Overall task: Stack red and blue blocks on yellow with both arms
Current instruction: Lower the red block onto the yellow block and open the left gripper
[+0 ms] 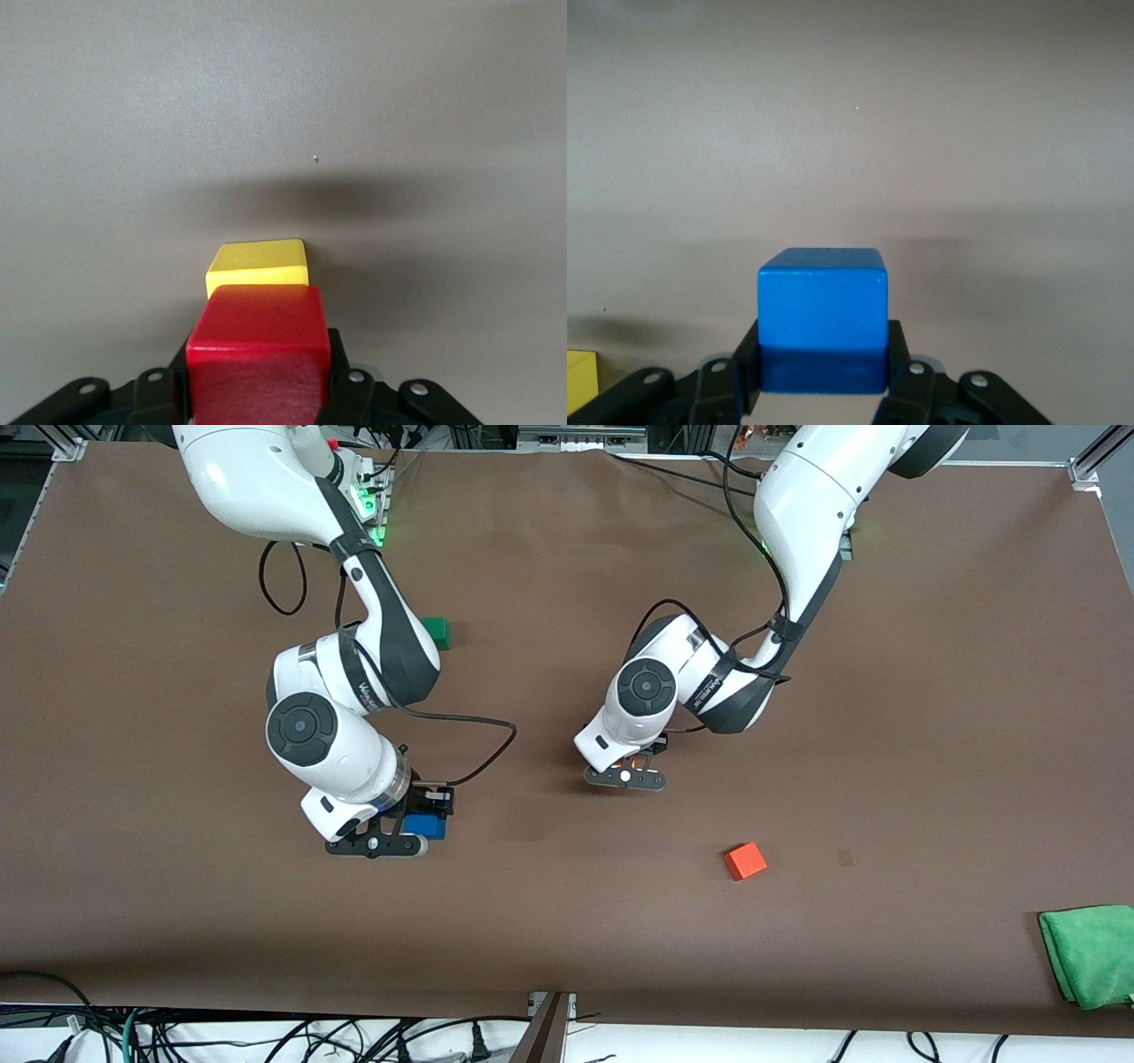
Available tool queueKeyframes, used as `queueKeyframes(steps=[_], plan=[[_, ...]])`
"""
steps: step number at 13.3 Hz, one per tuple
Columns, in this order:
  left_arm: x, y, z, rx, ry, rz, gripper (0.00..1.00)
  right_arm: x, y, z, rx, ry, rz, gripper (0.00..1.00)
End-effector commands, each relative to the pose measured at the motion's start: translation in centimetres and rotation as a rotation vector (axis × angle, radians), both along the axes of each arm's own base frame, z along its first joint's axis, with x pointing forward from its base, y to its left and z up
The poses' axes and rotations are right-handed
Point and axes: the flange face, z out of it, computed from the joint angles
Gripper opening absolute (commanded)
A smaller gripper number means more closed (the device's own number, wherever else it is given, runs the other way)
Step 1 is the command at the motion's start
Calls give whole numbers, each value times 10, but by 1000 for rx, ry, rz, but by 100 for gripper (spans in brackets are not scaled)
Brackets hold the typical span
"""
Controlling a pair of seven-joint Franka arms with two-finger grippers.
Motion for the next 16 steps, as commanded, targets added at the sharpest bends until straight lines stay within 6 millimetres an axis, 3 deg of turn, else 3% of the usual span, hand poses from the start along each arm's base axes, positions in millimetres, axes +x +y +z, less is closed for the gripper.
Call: queueKeyframes(steps=[1, 2, 3, 5, 7, 10, 13, 14, 16], plan=[[-3, 2, 0, 29, -16, -3, 14, 1, 8, 5, 9, -7, -24, 44], [-1, 3, 1, 28, -19, 0, 35, -1, 12, 4, 8, -6, -19, 44], [3, 7, 6, 27, -23, 5, 99, 0, 12, 4, 7, -7, -19, 44], [9, 14, 21, 31, -25, 21, 100, -1, 11, 4, 7, -6, -20, 44], [26, 35, 57, 36, -19, 57, 100, -3, 17, 4, 10, -5, -39, 44], [59, 74, 108, 42, -19, 122, 100, -19, 52, 4, 15, -5, -99, 44], [98, 158, 150, 31, -57, 243, 100, -46, 102, 9, 29, -1, -172, 44], [108, 188, 161, 26, -70, 251, 100, -60, 127, 14, 38, -3, -194, 44], [121, 251, 175, 25, -65, 162, 100, -89, 172, 14, 52, -6, -250, 44]])
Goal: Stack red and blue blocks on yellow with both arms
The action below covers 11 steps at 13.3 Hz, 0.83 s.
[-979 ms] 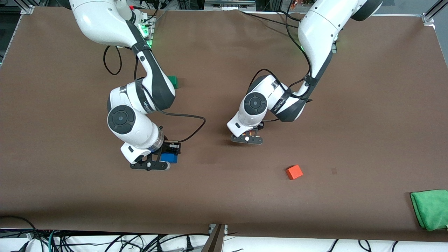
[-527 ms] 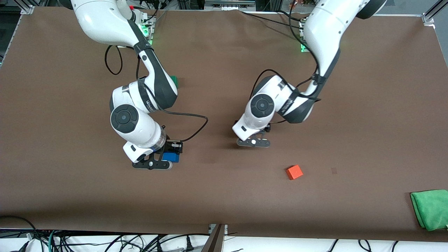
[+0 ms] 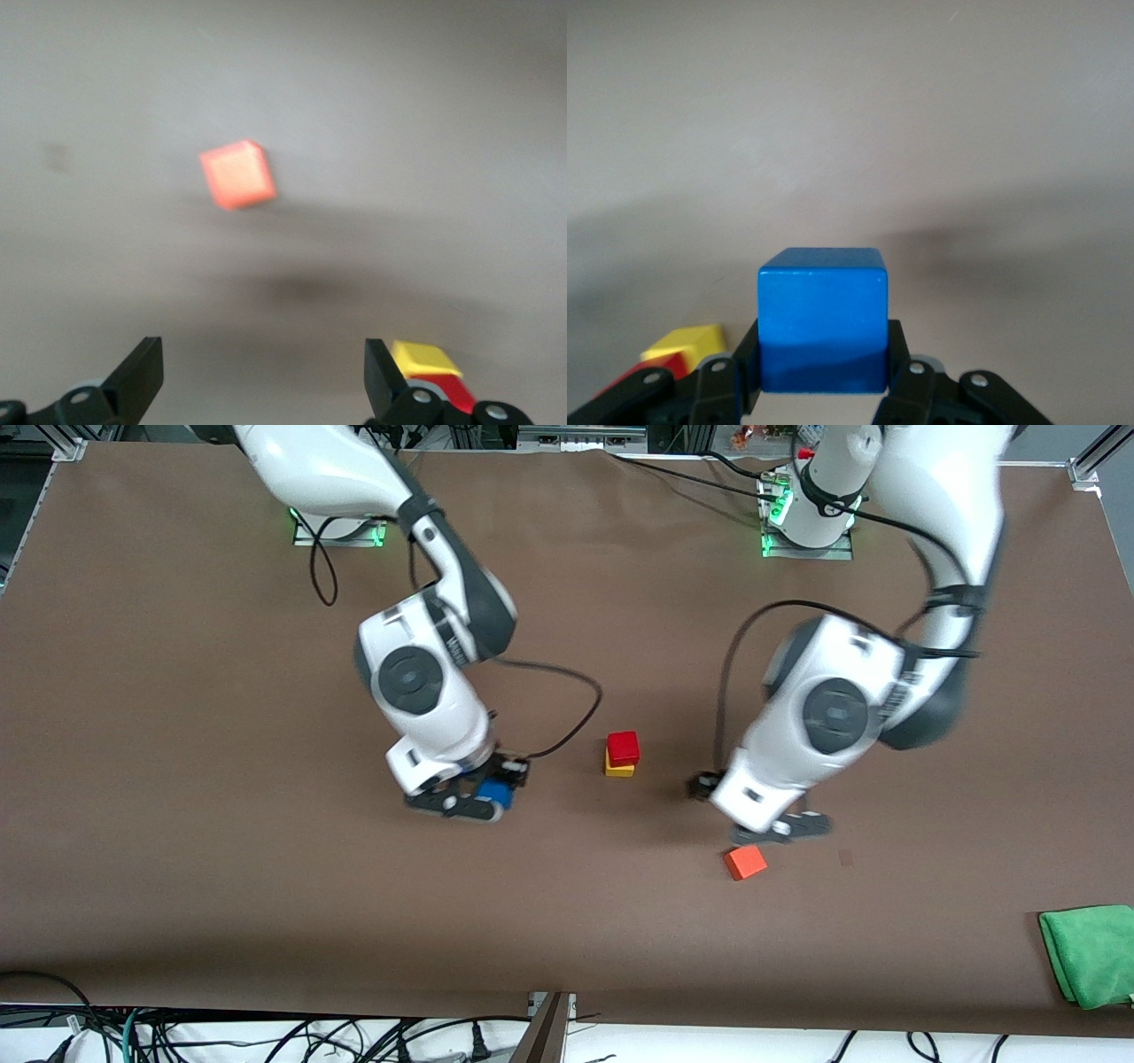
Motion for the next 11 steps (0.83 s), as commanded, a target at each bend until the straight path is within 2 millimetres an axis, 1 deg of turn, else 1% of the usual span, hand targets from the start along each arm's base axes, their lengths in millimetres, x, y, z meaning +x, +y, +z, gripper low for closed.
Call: queueKeyframes(steps=[1, 2, 3, 4, 6, 7, 8, 9, 10, 11], plan=[[11, 84, 23, 6, 15, -120, 100, -32, 58, 2, 19, -20, -72, 44], [10, 115, 36, 10, 20, -158, 100, -45, 78, -6, 30, -25, -95, 44], [6, 139, 51, 15, 32, -165, 100, -58, 96, -12, 47, -35, -116, 44], [1, 160, 71, 17, 35, -155, 100, -66, 109, -17, 60, -45, -129, 44], [-20, 172, 121, -25, 30, -140, 100, -79, 125, -23, 70, -54, -115, 44], [-28, 181, 134, -21, 39, -128, 100, -83, 131, -22, 81, -67, -105, 44], [-35, 183, 145, -22, 48, -127, 100, -84, 135, -30, 73, -74, -95, 44], [-42, 180, 163, -39, 32, -125, 100, -89, 144, -34, 59, -93, -71, 44], [-48, 180, 173, -34, 23, -123, 100, -91, 150, -38, 46, -110, -54, 45], [-55, 181, 173, -27, 57, -127, 100, -95, 155, -44, 37, -117, -43, 45]])
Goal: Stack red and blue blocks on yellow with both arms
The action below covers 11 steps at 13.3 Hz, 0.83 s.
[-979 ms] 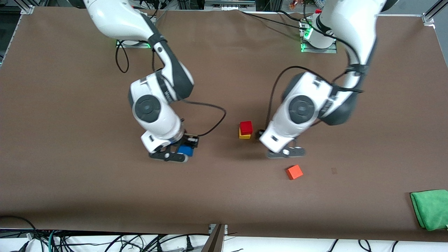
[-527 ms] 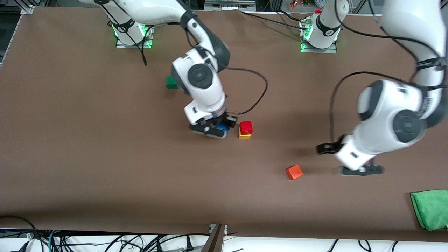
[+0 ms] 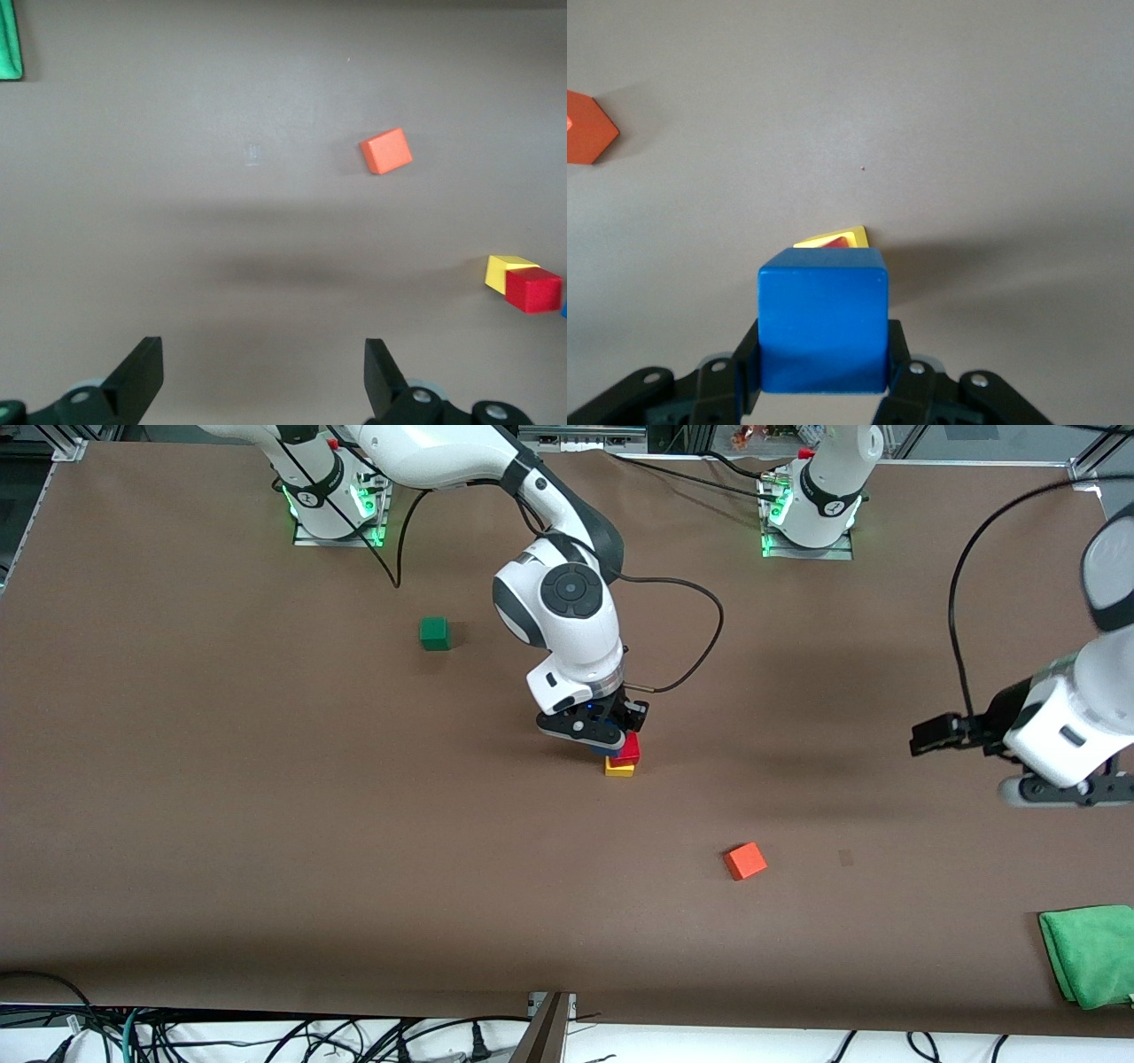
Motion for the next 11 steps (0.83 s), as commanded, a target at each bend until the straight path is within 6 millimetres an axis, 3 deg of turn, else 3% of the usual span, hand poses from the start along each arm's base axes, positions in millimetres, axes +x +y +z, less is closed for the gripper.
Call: queueKeyframes(steps=[1, 4, 6, 9, 11], plan=[[-18, 1, 2, -5, 64, -19, 100, -3, 17, -8, -14, -40, 1, 47], [-24, 3, 4, 3, 85, -47, 100, -3, 19, -11, -13, -57, 4, 51], [-28, 19, 3, 3, 96, -71, 100, -6, 23, -12, -23, -76, 21, 53], [-31, 50, 1, -11, 106, -130, 100, -9, 25, -18, -34, -78, 30, 76], [-36, 53, 10, -6, 91, -146, 100, -9, 25, -16, -33, -79, 30, 100]])
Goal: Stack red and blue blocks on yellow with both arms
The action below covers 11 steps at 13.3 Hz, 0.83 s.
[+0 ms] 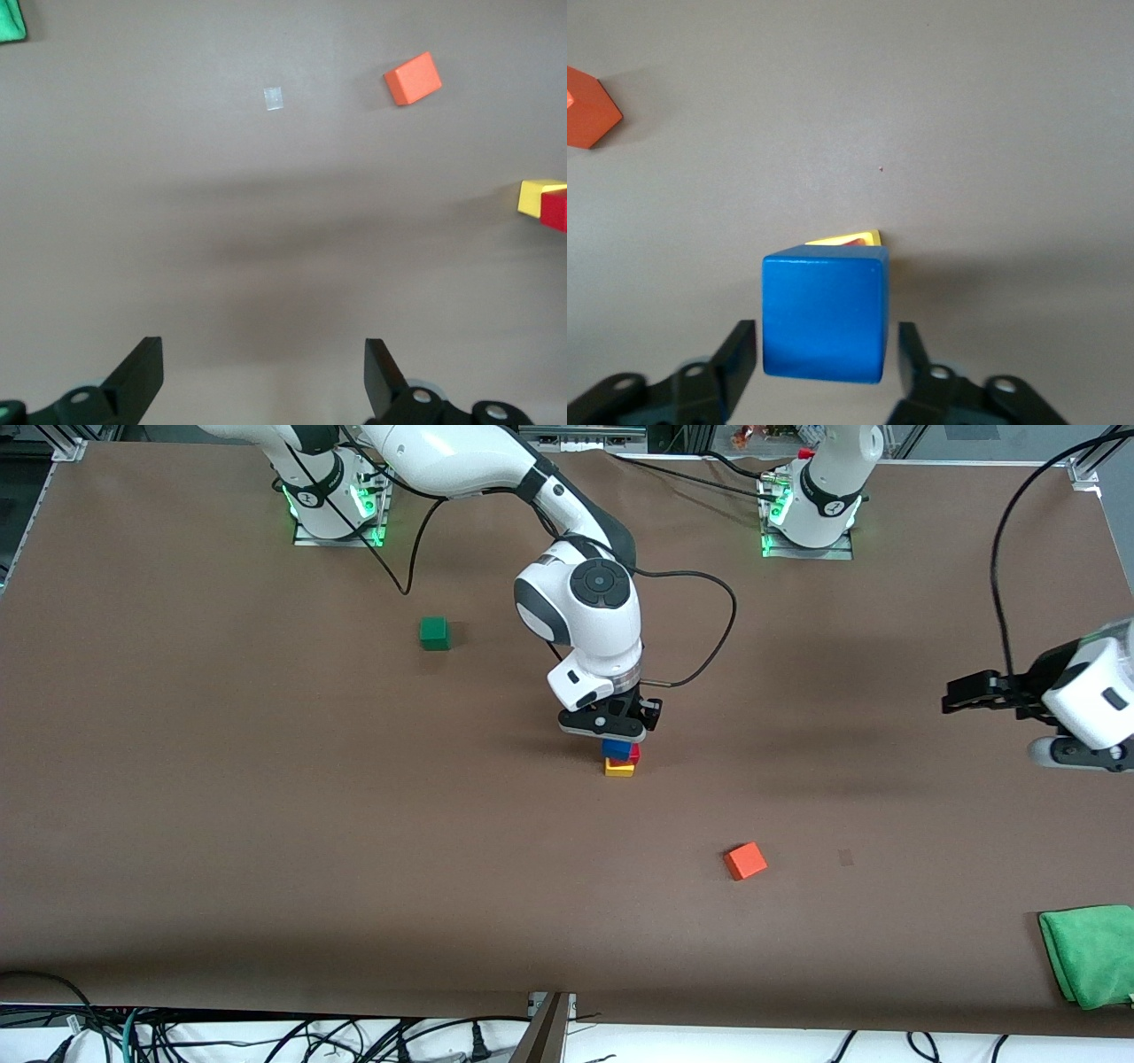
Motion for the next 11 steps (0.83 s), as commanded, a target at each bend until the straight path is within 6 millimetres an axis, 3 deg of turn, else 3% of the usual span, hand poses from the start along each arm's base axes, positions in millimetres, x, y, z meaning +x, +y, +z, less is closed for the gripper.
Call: queueKeyframes(steps=[1, 4, 5, 6, 8, 11], plan=[[-21, -8, 19, 7, -18, -34, 100, 2, 6, 4, -5, -28, -11, 100], [-30, -44, 39, 119, -61, -84, 100, 4, -7, 35, -33, 9, -25, 100], [-33, -47, 44, 122, -69, -85, 100, 7, -16, 72, -22, 5, -33, 100], [-37, -48, 45, 108, -67, -85, 100, 18, -35, 111, 17, 7, -62, 100], [-59, -50, 38, 18, -37, -51, 100, 32, -72, 169, 55, 31, -109, 100], [-65, -38, 33, -5, -47, 30, 100, 63, -158, 212, -25, 74, -96, 100]])
